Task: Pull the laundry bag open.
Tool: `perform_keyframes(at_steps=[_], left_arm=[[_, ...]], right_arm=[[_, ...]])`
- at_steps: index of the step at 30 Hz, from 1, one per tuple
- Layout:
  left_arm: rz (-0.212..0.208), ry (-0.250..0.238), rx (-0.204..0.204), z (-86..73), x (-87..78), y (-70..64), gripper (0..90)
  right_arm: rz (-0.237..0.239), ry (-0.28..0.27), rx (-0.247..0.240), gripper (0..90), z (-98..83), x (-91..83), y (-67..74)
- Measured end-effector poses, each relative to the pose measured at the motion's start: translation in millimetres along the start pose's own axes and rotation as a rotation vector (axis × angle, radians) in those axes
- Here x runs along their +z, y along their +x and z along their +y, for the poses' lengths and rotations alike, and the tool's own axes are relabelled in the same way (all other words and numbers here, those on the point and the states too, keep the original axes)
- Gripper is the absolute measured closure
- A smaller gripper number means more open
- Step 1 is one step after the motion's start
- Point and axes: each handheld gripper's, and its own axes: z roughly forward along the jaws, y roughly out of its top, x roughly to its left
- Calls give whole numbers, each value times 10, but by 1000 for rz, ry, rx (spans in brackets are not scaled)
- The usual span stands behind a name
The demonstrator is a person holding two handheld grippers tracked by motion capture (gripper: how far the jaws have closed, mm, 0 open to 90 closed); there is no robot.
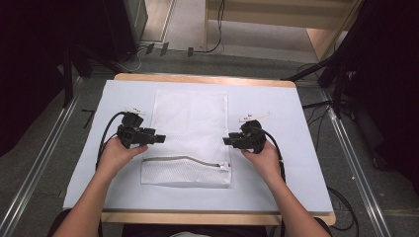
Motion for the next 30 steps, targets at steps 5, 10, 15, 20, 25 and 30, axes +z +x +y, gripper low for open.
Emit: perform_keyframes(at_steps=[5, 10, 15, 20, 25, 30], left_arm=[[-32, -3, 23, 13, 4, -95, 326], [-87, 14, 67, 32, 51, -198, 299], [-121, 19, 87, 56, 90, -276, 282], [-154, 26, 106, 91, 156, -359, 281], [-182, 38, 117, 108, 220, -430, 350], [-164, 38, 190, 139, 260, -618, 589]], right_arm=[[13, -5, -26, 607, -51, -63, 82], [21, 2, -39, 607, -116, -98, 150], [22, 8, -45, 610, -174, -124, 192], [20, 15, -42, 618, -230, -134, 209], [19, 26, -37, 628, -264, -130, 229], [28, 44, -26, 695, -297, -112, 262]])
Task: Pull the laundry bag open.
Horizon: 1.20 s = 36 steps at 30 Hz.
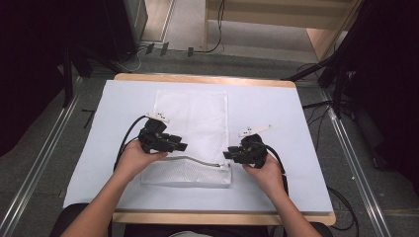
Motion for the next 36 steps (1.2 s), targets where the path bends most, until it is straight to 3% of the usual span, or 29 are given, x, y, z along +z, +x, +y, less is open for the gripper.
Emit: perform_keyframes(at_steps=[3, 8, 11, 17, 27, 36], left_arm=[[15, 5, 32, 21, 52, -62, 713], [-21, 15, 47, 44, 187, -145, 900], [-35, 56, 60, 51, 317, -197, 900], [-21, 145, 86, -29, 546, -236, 900], [-36, 175, 51, -160, 613, -189, 900], [-41, 176, 51, -163, 640, -181, 900]], right_arm=[[3, 11, -9, 731, -19, 24, 30], [-2, 21, 0, 770, -51, 34, 34], [-6, 32, 13, 824, -69, 49, 5], [5, 78, 32, 894, -116, 125, -5], [35, 97, 38, 898, -115, 159, 79], [87, 108, 16, 900, -80, 194, 238]])
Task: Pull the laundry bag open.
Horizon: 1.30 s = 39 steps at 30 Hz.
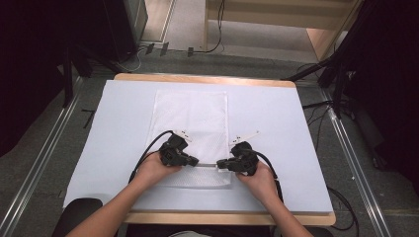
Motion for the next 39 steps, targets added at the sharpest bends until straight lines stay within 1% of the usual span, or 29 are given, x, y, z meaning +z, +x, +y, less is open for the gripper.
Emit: perform_keyframes(at_steps=[1, 2, 3, 5, 6, 7, 8, 10, 13, 14, 15, 16, 19, 20, 22, 23, 24, 25, 26, 27, 28, 29, 31, 33, 36, 37, 38, 39], left_arm=[[2, -4, 1, 8, -13, 1, 900], [-3, -16, -7, 13, -20, -1, 893], [-3, -16, -7, 13, -20, -1, 892], [-11, -35, -3, 37, -59, -13, 887], [-8, -41, -1, 46, -73, -19, 883], [-13, -52, -1, 55, -80, -29, 878], [-13, -53, 3, 65, -92, -36, 877], [-16, -65, 0, 81, -98, -52, 866], [-15, -66, 2, 98, -91, -68, 845], [-26, -67, -2, 113, -82, -85, 837], [-26, -67, -2, 113, -82, -85, 829], [-35, -73, 2, 129, -65, -100, 827], [-34, -70, 8, 146, -41, -117, 825], [-39, -71, 5, 163, -4, -135, 825], [-44, -67, 8, 178, 35, -152, 822], [-45, -61, 17, 185, 55, -155, 818], [-47, -63, 15, 190, 78, -166, 814], [-47, -63, 15, 190, 78, -166, 808], [-51, -60, 13, 196, 100, -172, 802], [-49, -58, 18, 202, 121, -178, 802], [-54, -55, 21, 207, 139, -181, 795], [-53, -55, 20, 211, 154, -188, 794], [-51, -61, 20, 224, 184, -184, 792], [-59, -62, 11, 234, 207, -175, 792], [-64, -60, 11, 238, 241, -169, 793], [-67, -55, 5, 239, 267, -170, 793], [-64, -44, 10, 239, 297, -170, 795], [-64, -44, 10, 239, 297, -170, 799]], right_arm=[[5, 1, -14, 900, 10, 30, 31], [7, -6, -25, 900, 16, 42, 43], [7, -6, -25, 900, 16, 42, 43], [-1, -21, -43, 900, 32, 24, 65], [-12, -23, -39, 900, 34, 3, 66], [-22, -25, -45, 900, 34, -20, 51], [-27, -29, -46, 900, 31, -40, 31], [-39, -30, -39, 900, 20, -74, -10], [-48, -26, -35, 900, 7, -95, -44], [-56, -22, -33, 900, -3, -100, -66], [-56, -22, -33, 900, -3, -100, -66], [-63, -10, -38, 900, -12, -97, -80], [-72, 5, -41, 900, -21, -79, -95], [-77, 12, -39, 900, -25, -69, -95], [-79, 21, -51, 900, -36, -41, -103], [-77, 18, -54, 900, -42, -37, -101], [-81, 18, -61, 900, -45, -37, -95], [-88, 10, -83, 900, -49, -31, -92], [-99, 9, -86, 900, -59, -33, -73], [-99, 9, -86, 900, -59, -33, -73], [-112, 4, -112, 900, -73, -31, -52], [-117, -1, -117, 900, -77, -29, -48], [-118, -2, -117, 900, -81, -30, -48], [-114, -7, -108, 900, -87, -30, -48], [-111, -7, -106, 900, -88, -32, -51], [-111, -8, -103, 900, -89, -31, -54], [-110, -7, -101, 900, -90, -34, -54], [-110, -7, -101, 900, -90, -34, -54]])
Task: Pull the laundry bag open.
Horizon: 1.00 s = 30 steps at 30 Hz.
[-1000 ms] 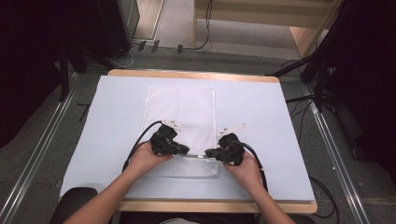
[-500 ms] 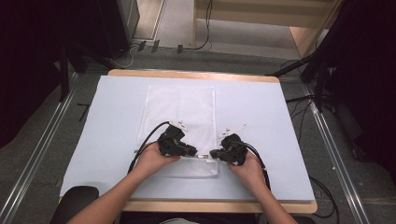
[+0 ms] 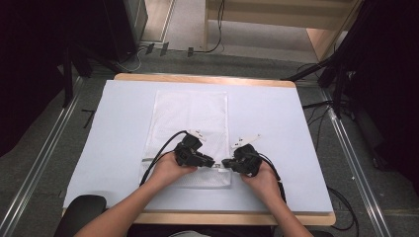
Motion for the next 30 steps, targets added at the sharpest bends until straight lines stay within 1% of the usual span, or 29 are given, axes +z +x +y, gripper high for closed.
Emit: perform_keyframes(at_steps=[4, 6, 8, 11, 15, 18, 21, 23, 24, 28, 30], left_arm=[[-6, 2, 8, -9, 28, -17, 807], [-11, -3, 4, -13, 33, -26, 810], [-19, 11, 11, -17, 46, -54, 817], [-16, 15, 20, -21, 64, -73, 819], [-12, 4, 20, -23, 90, -93, 843], [-11, -2, 15, -28, 99, -90, 872], [-21, 1, 6, -24, 96, -74, 878], [-43, 4, -24, -15, 93, -42, 880], [-49, 8, -32, -10, 91, -33, 880], [-56, 17, -40, 0, 77, -20, 881], [-65, 17, -52, 8, 59, -6, 881]], right_arm=[[0, -5, -3, 900, -7, 0, 1], [1, -8, -6, 900, -9, 2, -4], [6, -12, -7, 900, -13, 3, -10], [7, -13, -6, 900, -13, 2, -9], [7, -13, -5, 900, -13, 3, -11], [7, -12, -6, 900, -14, 1, -11], [10, -13, -7, 900, -16, 1, -13], [11, -14, -11, 900, -20, 1, -18], [10, -12, -10, 900, -22, -2, -17], [9, -16, -28, 900, -27, 2, -10], [6, -16, -34, 900, -30, 0, -5]])
